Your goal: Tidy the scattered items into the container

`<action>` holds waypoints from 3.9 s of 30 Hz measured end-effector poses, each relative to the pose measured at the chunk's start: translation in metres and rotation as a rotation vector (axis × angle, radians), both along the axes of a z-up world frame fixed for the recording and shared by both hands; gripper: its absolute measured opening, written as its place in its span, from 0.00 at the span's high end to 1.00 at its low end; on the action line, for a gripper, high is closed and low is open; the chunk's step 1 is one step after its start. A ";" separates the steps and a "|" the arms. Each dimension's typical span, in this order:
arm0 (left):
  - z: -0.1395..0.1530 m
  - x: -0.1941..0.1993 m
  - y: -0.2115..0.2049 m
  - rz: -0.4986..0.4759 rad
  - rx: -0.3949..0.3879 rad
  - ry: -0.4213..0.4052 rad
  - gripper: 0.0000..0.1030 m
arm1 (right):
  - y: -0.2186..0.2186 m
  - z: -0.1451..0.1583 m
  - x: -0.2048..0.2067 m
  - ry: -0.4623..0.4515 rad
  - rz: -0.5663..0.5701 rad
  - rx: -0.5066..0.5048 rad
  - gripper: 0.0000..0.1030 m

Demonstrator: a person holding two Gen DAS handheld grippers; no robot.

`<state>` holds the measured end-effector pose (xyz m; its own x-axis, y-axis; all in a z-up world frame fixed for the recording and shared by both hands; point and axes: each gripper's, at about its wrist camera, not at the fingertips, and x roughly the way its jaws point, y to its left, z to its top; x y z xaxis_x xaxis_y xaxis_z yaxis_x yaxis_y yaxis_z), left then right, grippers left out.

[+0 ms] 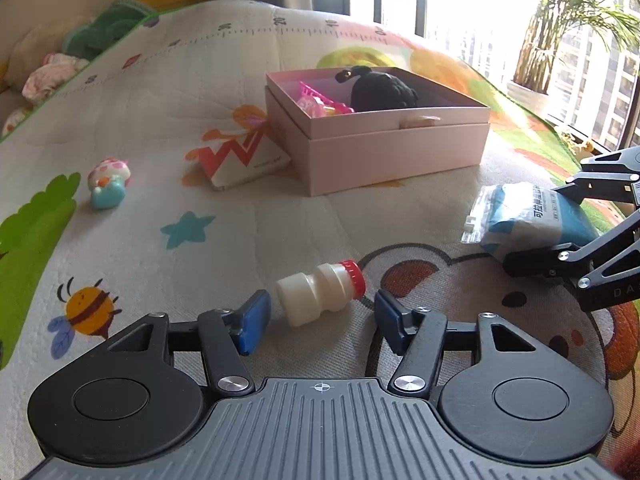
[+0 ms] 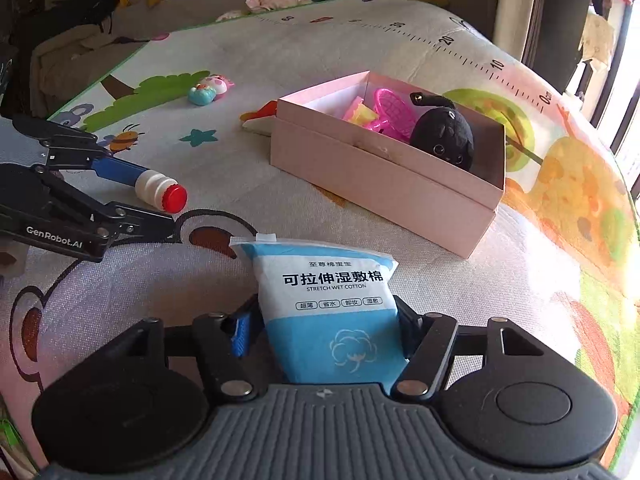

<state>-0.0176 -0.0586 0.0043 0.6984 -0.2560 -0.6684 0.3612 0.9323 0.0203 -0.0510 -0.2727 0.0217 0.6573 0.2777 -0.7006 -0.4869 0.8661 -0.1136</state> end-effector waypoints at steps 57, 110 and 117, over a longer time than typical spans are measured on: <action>0.003 0.051 0.018 -0.014 -0.100 -0.160 0.00 | 0.024 0.036 0.177 0.014 -0.265 0.174 0.64; 0.001 0.077 0.129 0.312 -0.185 -0.056 0.00 | 0.157 0.088 0.209 0.223 -0.082 0.162 0.58; -0.002 0.072 0.127 0.293 -0.191 -0.071 0.00 | 0.222 0.044 0.281 0.257 -0.199 0.015 0.67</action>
